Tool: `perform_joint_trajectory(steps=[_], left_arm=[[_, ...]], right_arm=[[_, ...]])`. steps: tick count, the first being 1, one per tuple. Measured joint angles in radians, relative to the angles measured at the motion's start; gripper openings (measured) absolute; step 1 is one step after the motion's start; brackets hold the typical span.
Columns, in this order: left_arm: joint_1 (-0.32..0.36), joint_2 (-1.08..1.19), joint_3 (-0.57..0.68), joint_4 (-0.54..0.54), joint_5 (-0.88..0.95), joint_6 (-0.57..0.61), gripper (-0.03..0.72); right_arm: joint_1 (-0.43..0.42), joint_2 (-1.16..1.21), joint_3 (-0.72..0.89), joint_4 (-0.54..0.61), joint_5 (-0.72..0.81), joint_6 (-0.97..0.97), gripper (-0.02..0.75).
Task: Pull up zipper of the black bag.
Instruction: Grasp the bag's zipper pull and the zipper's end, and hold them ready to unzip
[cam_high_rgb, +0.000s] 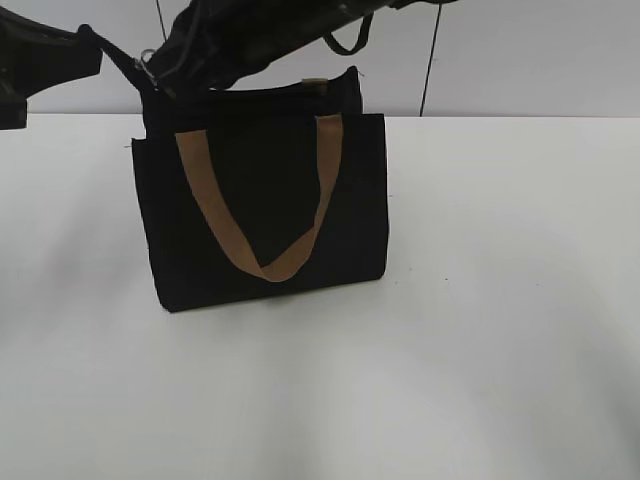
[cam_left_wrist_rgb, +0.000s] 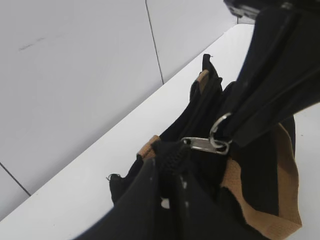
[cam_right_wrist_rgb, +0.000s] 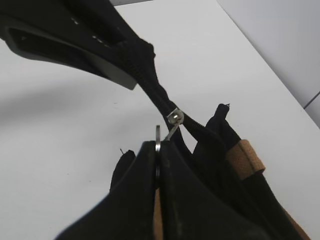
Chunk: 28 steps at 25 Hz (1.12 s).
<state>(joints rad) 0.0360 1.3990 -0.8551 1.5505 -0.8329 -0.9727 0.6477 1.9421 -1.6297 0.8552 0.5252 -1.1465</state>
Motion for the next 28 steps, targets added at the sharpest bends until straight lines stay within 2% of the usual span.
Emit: perform_joint_trajectory(steps=[5,10,16,22,28], left_arm=[[0.0,-0.007,0.0,-0.002,0.0,0.0,0.023],[0.0,-0.01,0.0,-0.019,0.001,0.0,0.023],[0.0,-0.043,0.001,-0.021,0.005,0.0,0.023],[0.0,-0.067,0.002,-0.024,0.028,0.0,0.023],[-0.001,-0.087,0.003,-0.039,0.087,0.0,0.023]], right_arm=[[-0.002,-0.002,0.0,-0.031,0.0,0.012,-0.015],[-0.018,-0.001,0.0,-0.114,-0.002,0.127,-0.015],[-0.071,0.017,0.0,-0.139,-0.005,0.228,-0.015],[-0.081,0.023,0.0,-0.15,-0.001,0.278,-0.015],[-0.081,0.023,0.0,-0.262,0.006,0.385,-0.015]])
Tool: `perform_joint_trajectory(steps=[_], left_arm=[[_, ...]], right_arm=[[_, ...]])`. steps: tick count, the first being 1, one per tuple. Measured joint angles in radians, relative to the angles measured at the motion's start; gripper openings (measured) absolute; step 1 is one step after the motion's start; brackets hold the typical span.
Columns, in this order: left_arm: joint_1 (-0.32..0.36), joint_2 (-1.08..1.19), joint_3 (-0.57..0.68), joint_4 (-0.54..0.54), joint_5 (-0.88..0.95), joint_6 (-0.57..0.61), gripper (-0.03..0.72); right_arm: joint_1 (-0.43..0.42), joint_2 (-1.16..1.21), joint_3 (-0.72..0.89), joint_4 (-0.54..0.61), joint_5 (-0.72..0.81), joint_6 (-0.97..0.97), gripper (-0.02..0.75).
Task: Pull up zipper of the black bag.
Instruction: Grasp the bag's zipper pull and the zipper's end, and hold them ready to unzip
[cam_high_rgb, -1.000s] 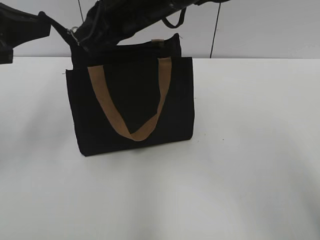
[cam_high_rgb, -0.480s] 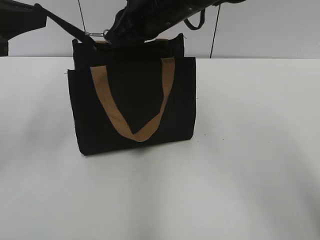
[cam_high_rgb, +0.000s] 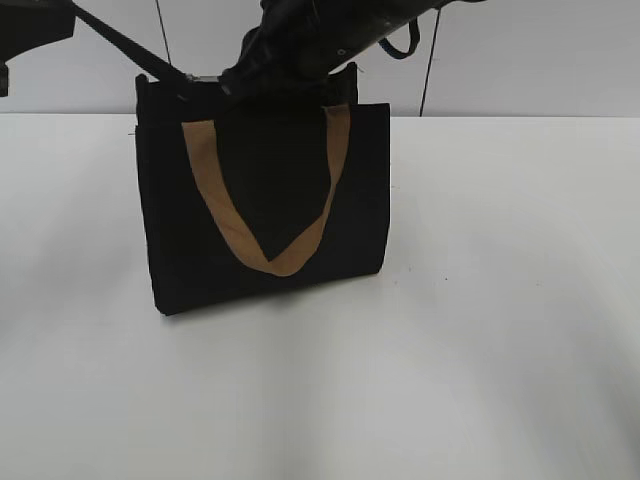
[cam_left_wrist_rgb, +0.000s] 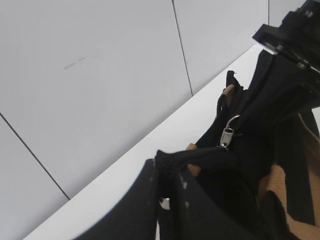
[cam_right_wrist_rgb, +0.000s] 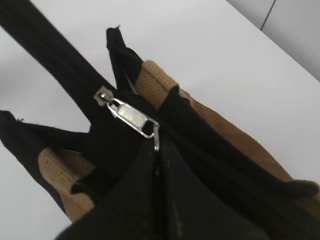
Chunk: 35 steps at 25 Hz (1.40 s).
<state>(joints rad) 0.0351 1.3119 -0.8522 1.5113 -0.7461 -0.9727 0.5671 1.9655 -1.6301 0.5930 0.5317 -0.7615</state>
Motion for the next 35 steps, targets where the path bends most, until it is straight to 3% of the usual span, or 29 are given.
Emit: perform_joint_trajectory(steps=[9,22,32,35], left_arm=[[-0.001,0.0,0.0,-0.008,0.044,0.0,0.023],[-0.001,-0.001,0.0,-0.007,0.064,0.0,0.023],[0.0,0.054,-0.001,-0.029,0.021,0.0,0.022],[0.0,0.07,-0.001,-0.033,0.017,0.0,0.022]], right_arm=[[-0.017,0.0,-0.001,-0.196,0.025,0.202,-0.015],[-0.173,-0.031,-0.001,-0.221,0.12,0.289,-0.015],[-0.181,-0.031,-0.001,-0.195,0.133,0.312,-0.008],[-0.18,-0.034,-0.001,-0.185,0.133,0.312,0.041]])
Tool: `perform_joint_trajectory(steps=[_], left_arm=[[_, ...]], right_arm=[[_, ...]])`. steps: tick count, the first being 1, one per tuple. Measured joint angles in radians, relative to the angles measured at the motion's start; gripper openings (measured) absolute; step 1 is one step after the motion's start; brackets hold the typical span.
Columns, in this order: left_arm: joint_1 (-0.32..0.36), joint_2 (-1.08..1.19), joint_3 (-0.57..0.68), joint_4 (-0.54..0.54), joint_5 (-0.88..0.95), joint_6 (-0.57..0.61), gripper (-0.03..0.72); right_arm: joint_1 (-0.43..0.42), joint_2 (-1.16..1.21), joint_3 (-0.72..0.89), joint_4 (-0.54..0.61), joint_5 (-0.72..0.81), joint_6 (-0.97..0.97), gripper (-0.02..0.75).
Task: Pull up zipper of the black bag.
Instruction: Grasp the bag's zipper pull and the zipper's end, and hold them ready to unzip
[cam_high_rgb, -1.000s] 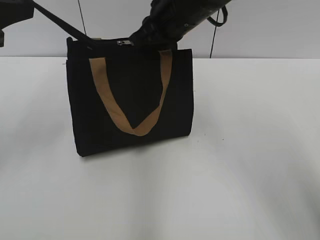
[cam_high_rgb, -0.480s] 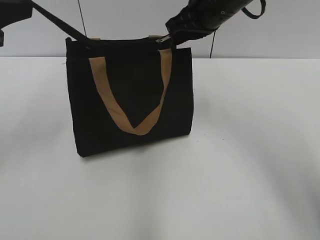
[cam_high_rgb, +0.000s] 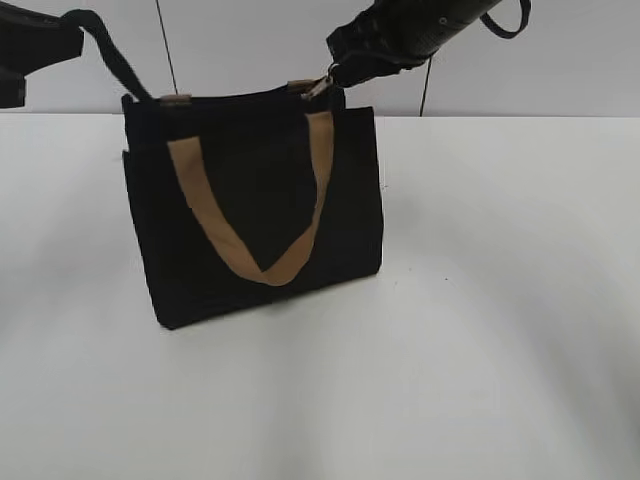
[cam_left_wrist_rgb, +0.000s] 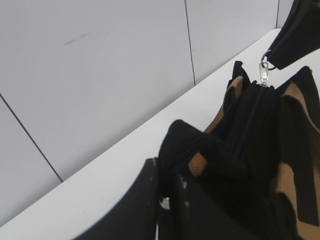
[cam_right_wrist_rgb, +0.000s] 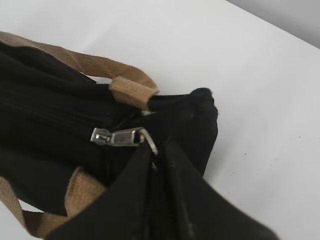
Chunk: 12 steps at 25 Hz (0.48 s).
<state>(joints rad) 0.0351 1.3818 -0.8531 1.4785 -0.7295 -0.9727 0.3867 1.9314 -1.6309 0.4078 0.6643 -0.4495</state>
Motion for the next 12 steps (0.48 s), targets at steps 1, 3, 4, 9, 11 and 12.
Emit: perform_joint_trajectory(steps=[1,3,4,9,11,12], left_arm=[[0.0,0.002,0.0,0.0,0.0,0.0,0.025],[0.0,0.003,0.0,-0.002,0.0,0.001,0.049],[0.0,0.003,0.0,-0.002,0.001,0.0,0.076],[0.0,0.003,0.0,0.023,0.049,-0.082,0.314],[0.0,-0.003,0.0,0.065,0.089,-0.117,0.37],[0.0,-0.012,0.0,0.095,0.111,-0.136,0.382]], right_arm=[[0.002,-0.002,0.0,0.0,-0.001,0.0,0.069],[0.004,-0.006,0.0,0.001,-0.002,0.0,0.161],[0.004,-0.008,0.0,0.001,-0.001,-0.001,0.209],[0.005,-0.01,0.0,0.001,0.026,-0.008,0.419],[0.005,-0.01,0.0,-0.001,0.05,-0.024,0.438],[0.005,-0.01,0.0,-0.001,0.061,-0.032,0.442]])
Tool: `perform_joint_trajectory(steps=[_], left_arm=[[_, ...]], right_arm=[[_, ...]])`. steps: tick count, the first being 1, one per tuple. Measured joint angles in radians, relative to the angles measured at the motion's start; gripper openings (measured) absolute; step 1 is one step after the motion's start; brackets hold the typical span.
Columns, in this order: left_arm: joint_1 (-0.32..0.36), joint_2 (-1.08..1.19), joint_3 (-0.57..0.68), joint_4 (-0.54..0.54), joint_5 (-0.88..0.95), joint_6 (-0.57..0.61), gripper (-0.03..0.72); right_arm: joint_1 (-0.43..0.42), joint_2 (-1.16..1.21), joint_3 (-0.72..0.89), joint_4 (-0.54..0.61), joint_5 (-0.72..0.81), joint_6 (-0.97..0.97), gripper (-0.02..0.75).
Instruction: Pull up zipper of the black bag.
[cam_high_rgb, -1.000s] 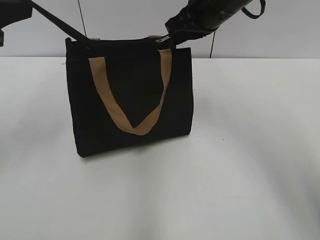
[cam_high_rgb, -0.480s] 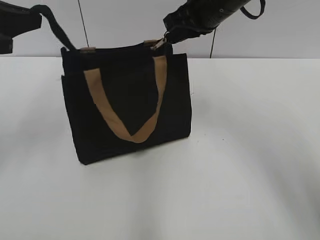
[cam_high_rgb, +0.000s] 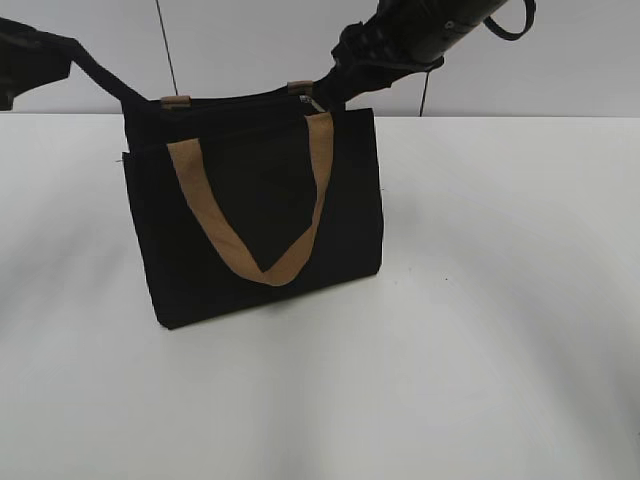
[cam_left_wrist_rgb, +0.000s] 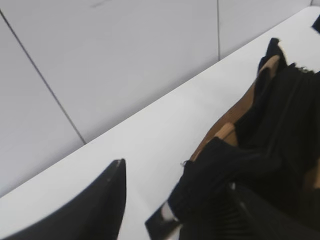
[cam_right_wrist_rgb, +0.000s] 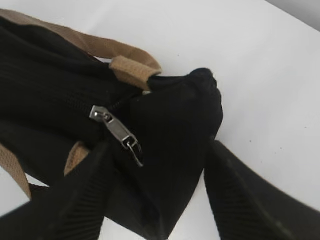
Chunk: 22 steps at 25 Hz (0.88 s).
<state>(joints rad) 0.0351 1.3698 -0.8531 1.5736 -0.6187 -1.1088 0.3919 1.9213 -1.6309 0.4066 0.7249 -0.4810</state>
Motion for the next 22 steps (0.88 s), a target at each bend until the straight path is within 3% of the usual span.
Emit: perform_joint_trajectory(steps=[5,11,16,19,22], left_arm=[[0.0,-0.063,0.0,0.148,0.149,-0.163,0.399],[0.0,-0.078,0.0,0.168,0.262,-0.267,0.402],[0.0,-0.078,0.002,0.168,0.572,-0.378,0.402],[0.001,-0.078,0.014,0.141,0.743,-0.386,0.402],[0.001,-0.076,0.022,-0.003,0.842,-0.301,0.402]], right_arm=[[0.0,-0.004,0.0,-0.02,0.018,-0.019,0.45],[0.0,-0.037,0.0,-0.057,0.021,-0.02,0.45],[0.0,-0.076,0.0,-0.078,0.032,-0.021,0.45],[0.0,-0.092,0.0,-0.083,0.033,-0.021,0.45],[0.0,-0.102,0.0,-0.083,0.034,-0.022,0.45]])
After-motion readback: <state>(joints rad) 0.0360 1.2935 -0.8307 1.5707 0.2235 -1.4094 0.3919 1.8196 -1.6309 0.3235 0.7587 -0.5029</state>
